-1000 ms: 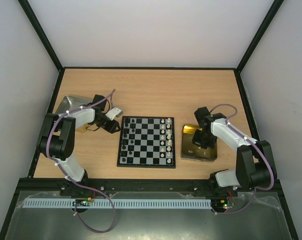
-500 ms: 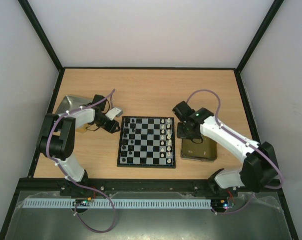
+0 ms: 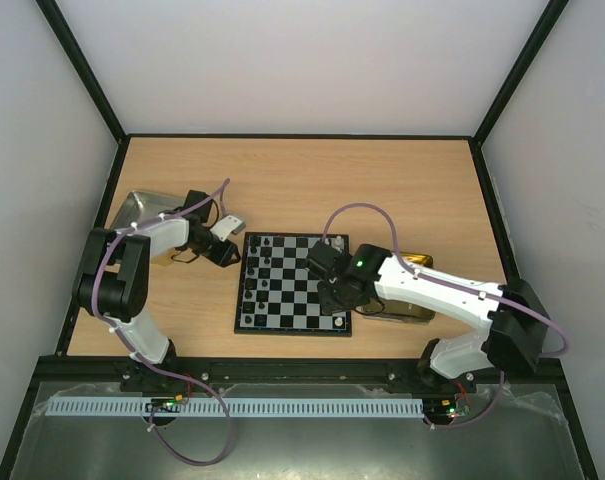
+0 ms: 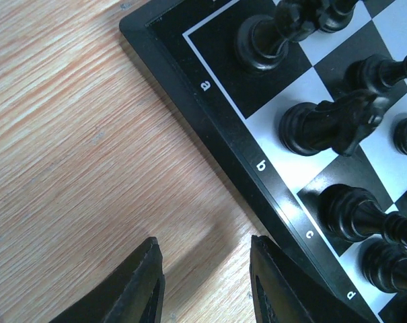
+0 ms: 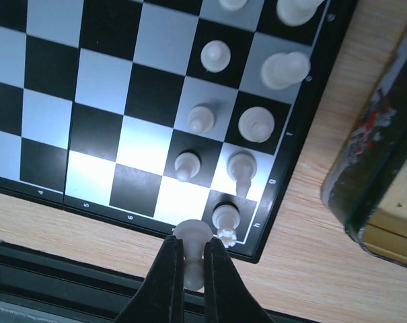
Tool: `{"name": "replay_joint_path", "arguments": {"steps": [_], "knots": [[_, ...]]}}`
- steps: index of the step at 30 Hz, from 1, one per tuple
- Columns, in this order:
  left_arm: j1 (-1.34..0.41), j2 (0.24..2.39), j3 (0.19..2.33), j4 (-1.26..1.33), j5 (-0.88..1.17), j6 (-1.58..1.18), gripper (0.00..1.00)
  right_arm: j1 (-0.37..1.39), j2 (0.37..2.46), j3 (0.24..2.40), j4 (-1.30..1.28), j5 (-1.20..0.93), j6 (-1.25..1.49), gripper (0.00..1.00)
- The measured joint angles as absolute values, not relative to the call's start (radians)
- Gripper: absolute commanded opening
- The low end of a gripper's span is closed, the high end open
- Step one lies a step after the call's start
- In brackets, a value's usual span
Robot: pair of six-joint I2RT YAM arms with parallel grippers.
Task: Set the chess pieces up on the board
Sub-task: Place the chess piece on the chessboard.
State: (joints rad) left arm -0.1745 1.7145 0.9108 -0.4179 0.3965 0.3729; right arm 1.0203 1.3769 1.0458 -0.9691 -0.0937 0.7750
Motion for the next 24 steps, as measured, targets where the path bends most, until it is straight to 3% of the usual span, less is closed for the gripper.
{"name": "replay_joint_path", "arguments": {"steps": [24], "knots": [[-0.167,1.709,0.902,-0.408,0.408,0.373,0.38,1.066,1.501,0.950,-0.849,-0.169,0.813,0.04]]}}
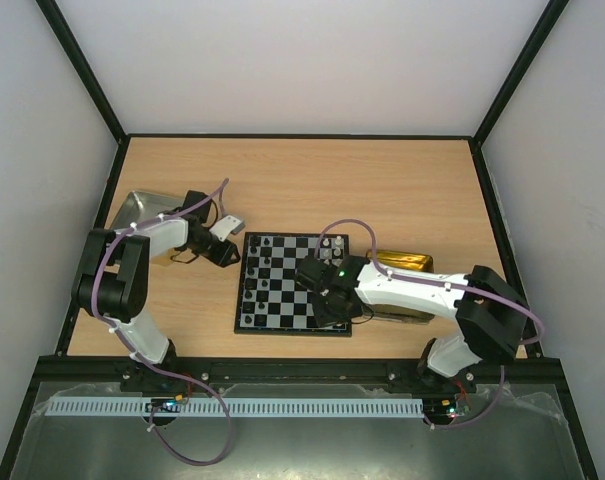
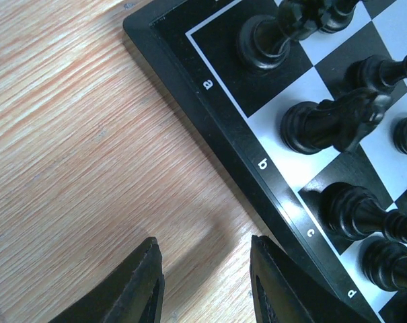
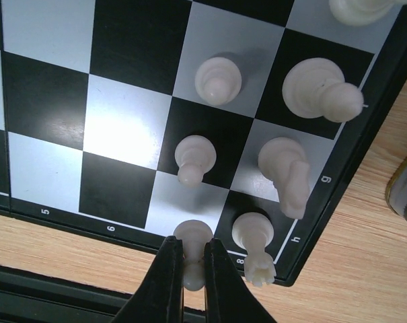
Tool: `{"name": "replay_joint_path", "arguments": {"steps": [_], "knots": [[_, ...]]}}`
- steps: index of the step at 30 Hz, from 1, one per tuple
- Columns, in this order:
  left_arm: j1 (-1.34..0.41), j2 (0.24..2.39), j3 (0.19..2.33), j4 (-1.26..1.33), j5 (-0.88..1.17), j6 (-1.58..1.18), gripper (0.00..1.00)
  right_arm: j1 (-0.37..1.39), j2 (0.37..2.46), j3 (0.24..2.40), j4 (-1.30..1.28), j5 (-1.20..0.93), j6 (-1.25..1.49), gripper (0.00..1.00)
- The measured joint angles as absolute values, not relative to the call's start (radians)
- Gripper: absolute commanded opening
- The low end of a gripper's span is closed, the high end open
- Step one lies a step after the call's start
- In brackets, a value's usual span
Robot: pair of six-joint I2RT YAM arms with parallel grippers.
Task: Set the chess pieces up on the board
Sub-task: Place the chess piece on the chessboard.
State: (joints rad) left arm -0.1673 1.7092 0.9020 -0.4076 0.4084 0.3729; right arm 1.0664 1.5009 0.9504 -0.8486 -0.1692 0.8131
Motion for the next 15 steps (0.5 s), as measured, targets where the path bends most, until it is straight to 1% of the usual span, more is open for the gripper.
{"name": "replay_joint_path", "arguments": {"steps": [8,15], "knots": [[-0.166,1.709,0.902,-0.408,0.408,0.373,0.38,1.067,1.522,0.944,-0.825,-0.183,0.813,0.05],[-0.155,1.708,0.901,-0.407,0.407,0.373,0.38,1.067,1.533,0.944,-0.820,-0.184,0.812,0.10]]}}
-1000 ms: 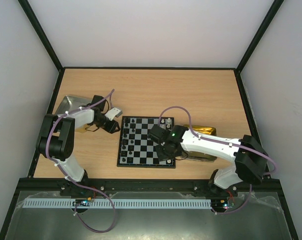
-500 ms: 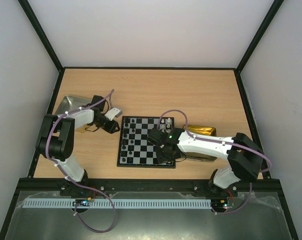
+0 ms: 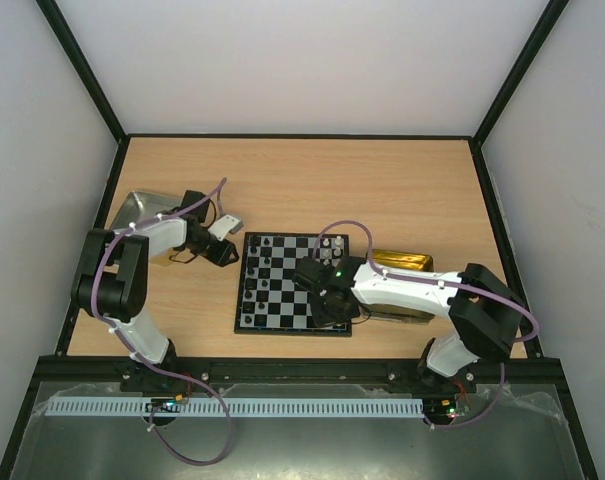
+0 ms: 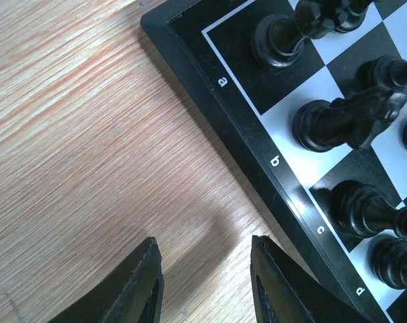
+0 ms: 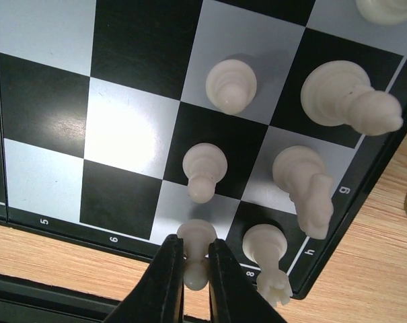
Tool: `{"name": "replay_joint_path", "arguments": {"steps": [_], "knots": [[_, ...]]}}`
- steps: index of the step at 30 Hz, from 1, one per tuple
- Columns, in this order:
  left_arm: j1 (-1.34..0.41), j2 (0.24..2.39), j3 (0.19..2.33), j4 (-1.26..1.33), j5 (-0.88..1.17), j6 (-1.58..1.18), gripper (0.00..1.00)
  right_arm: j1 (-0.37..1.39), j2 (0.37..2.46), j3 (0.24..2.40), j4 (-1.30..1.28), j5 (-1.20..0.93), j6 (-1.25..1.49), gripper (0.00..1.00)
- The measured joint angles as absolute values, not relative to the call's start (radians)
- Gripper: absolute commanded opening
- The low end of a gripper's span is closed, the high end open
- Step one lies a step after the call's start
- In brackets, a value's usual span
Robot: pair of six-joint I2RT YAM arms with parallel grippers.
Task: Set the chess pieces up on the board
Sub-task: Place the chess piece on the chessboard.
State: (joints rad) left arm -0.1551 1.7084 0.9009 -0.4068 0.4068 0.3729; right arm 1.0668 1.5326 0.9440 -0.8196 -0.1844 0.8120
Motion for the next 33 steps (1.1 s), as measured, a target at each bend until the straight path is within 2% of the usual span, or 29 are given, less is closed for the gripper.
{"name": "replay_joint_path", "arguments": {"steps": [10,17,20,25,28,30,33], "knots": [[-0.154,1.708,0.898,-0.403,0.410,0.373,0.38,1.067,1.542,0.944,-0.808,-0.185,0.812,0.12],[-0.152,1.708,0.897,-0.402,0.411,0.373,0.38,1.067,1.558,0.949,-0.808,-0.184,0.807,0.18],[-0.152,1.707,0.897,-0.402,0.411,0.373,0.34,1.067,1.557,0.980,-0.833,-0.162,0.802,0.21],[-0.150,1.704,0.897,-0.402,0.400,0.374,0.35,1.067,1.522,1.106,-0.915,-0.104,0.788,0.27],[-0.138,1.691,0.896,-0.421,0.363,0.376,0.40,1.067,1.480,1.187,-0.966,-0.067,0.778,0.38],[-0.125,1.671,0.896,-0.459,0.323,0.383,0.50,1.068,1.443,1.211,-0.984,-0.035,0.773,0.69],[-0.113,1.612,0.899,-0.537,0.281,0.408,0.64,1.068,1.373,1.206,-1.008,0.020,0.761,0.80]]}}
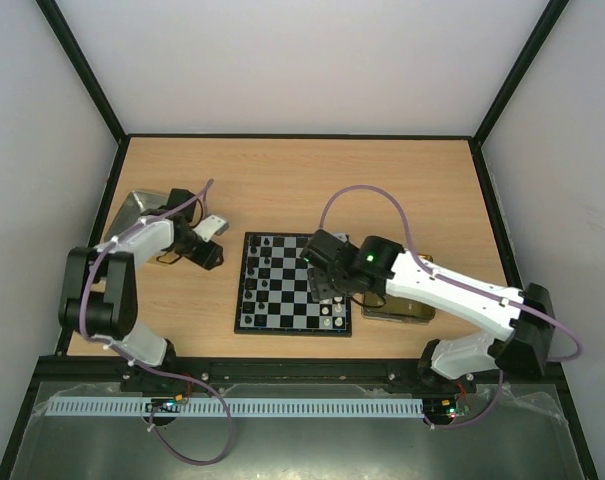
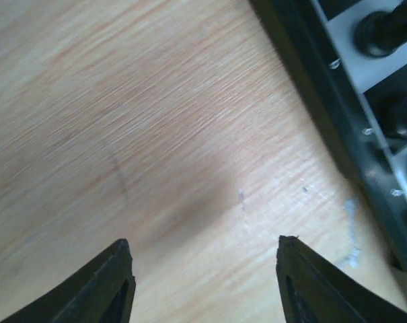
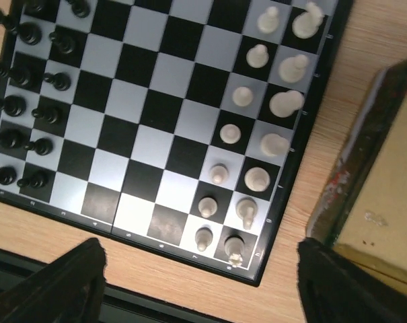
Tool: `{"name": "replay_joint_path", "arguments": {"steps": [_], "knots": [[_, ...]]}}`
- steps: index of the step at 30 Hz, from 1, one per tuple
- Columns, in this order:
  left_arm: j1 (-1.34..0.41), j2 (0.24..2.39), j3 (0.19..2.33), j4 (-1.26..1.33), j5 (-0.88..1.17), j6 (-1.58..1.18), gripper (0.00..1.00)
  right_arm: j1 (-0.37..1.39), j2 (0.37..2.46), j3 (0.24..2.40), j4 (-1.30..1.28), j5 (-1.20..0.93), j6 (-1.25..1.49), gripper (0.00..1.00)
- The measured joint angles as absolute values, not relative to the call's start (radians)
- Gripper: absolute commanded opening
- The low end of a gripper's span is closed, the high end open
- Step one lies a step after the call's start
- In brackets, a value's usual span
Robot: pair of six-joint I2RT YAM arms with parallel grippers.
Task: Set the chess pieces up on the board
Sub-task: Place the chess piece on the chessboard, then reset both arms
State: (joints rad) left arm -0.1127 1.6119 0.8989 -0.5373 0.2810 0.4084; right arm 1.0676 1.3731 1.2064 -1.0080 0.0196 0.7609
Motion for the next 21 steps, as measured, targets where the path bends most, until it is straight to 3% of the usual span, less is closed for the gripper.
{"name": "replay_joint_path", "arguments": {"steps": [9,21], "knots": [[-0.219,1.279,1.044,-0.805,0.290,0.502,0.97,1.067,1.258,1.038,-0.970,0.081,0.748,0.84],[-0.506,1.059,1.038,-0.991,0.403,0.513,0.99,1.066,1.177,0.983,-0.888,0.110,0.711,0.83]]}}
